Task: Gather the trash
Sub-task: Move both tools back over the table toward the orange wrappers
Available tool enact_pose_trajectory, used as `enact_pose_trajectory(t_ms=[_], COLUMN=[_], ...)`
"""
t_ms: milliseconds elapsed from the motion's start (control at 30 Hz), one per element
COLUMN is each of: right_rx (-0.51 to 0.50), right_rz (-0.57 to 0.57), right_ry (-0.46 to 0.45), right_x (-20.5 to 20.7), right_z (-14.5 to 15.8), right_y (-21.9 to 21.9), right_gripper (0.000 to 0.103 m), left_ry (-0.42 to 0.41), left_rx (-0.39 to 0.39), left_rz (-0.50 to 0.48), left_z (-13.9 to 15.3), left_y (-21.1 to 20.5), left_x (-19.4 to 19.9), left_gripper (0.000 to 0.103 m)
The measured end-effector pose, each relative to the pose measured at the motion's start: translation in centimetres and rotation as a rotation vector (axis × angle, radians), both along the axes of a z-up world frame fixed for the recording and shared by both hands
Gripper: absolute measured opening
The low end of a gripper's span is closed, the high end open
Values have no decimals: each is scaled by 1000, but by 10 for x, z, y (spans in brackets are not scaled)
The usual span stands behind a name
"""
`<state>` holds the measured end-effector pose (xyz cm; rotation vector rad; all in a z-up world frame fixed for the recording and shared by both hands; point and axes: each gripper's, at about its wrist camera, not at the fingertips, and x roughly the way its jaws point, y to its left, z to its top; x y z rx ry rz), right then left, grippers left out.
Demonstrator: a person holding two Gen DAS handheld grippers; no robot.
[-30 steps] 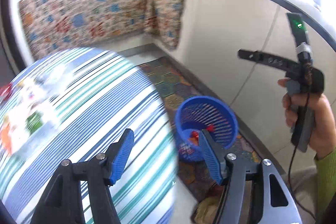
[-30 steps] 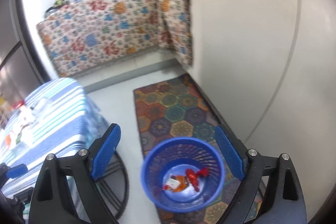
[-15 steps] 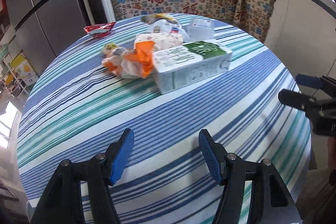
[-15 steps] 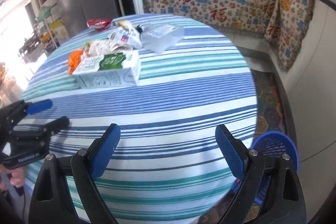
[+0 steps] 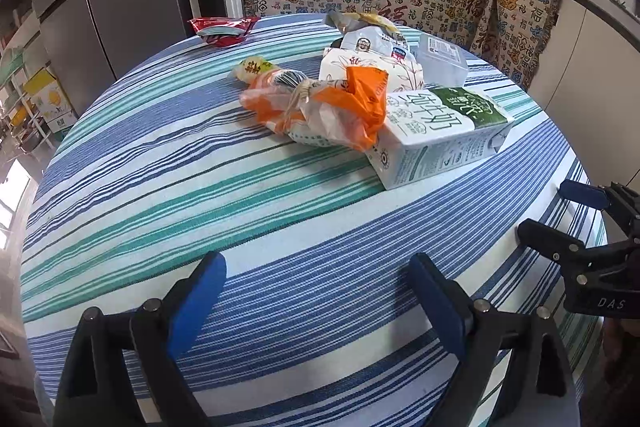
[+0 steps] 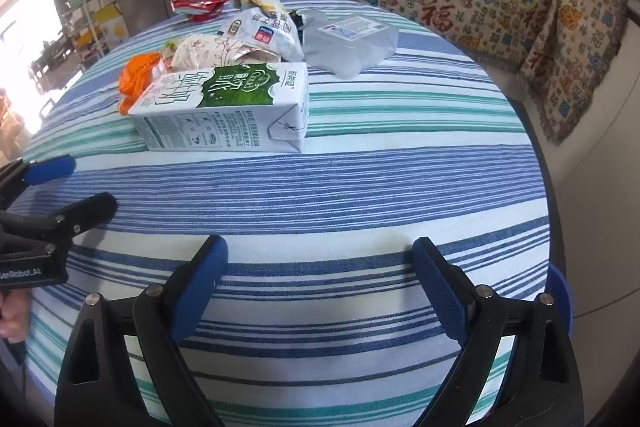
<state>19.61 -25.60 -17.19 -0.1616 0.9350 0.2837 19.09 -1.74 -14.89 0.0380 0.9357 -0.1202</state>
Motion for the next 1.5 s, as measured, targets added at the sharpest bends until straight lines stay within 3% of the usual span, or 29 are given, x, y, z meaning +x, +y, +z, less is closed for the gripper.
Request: enact_pose_trajectory(t_ms=[200, 300, 467, 800, 967, 1100, 1400, 1500], right_rx=[1, 1, 4, 3, 4, 4, 59, 77], right_rz=[10, 13, 13, 19, 18, 18, 54, 87], right_ry=[-17, -19, -17, -16, -17, -17, -3, 9], right_x=[-2, -2, -2, 0, 0, 0, 5, 16], right_z=[-2, -2, -3, -4, -5, -5, -1, 1], right_y=[4, 5, 5, 10, 10, 10, 1, -5], right_gripper=[98, 99, 99, 100, 100, 100, 101, 100], left_ry=[-132, -145, -35, -11, -15, -29, 30, 34], left_rx=[-175, -126, -1, -38, -82, -21, 40, 13], left_rz=[63, 64, 57, 58, -27, -56, 11, 47], left_z=[65, 80, 40, 30, 33, 34, -3, -9], left_y=[24, 10, -9, 65, 62, 48, 56, 67], left_x=[29, 63, 104, 43, 42, 49, 80, 77], left_gripper=[95, 95, 95, 95, 95, 95, 95, 95])
